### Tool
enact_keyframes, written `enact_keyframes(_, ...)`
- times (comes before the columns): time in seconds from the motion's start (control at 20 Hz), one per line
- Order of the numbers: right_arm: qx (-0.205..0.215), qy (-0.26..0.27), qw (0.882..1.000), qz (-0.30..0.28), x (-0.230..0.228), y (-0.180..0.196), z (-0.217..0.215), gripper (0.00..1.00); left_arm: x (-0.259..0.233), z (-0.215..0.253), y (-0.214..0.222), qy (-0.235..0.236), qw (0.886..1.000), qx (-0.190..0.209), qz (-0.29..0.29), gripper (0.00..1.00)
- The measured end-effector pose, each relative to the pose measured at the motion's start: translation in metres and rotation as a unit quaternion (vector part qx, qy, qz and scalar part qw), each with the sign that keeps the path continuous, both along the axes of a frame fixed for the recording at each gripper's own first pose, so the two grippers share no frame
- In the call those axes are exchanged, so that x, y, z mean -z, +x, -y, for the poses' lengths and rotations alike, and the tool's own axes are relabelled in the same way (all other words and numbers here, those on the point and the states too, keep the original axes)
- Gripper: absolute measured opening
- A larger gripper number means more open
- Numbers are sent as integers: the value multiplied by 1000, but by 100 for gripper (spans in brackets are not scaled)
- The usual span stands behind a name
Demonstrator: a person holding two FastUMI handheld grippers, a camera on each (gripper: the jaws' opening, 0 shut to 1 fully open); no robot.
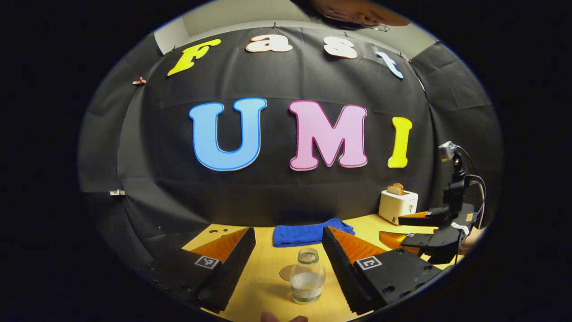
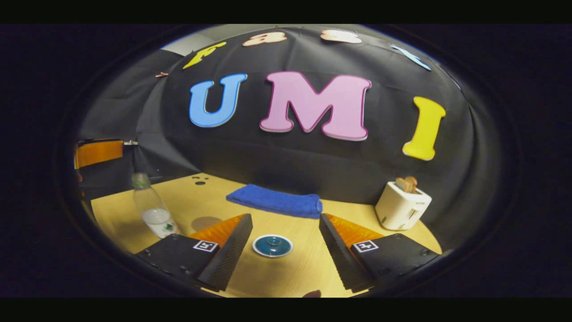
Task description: Open the teacup lid with one hand, grasp the water bottle and pour water into the teacup with the other hand; after pouring, place the water bottle on the coaster and then close the teacup lid.
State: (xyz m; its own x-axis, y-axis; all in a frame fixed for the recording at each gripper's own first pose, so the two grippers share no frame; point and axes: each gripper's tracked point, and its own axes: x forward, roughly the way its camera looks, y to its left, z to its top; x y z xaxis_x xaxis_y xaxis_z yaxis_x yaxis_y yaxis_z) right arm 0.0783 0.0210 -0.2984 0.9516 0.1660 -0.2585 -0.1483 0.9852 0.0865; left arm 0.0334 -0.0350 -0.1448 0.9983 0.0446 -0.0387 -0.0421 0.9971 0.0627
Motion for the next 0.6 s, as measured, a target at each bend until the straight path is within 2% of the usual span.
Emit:
enact_keyframes(0.2,-23,-10,1000,-11,46,16,-21,90,53,9,1,-6,1000,10,-23,94)
enact_keyframes(0.6,-33,19,998,-50,87,34,-31,65,97,10,5,-29,998,13,-49,94)
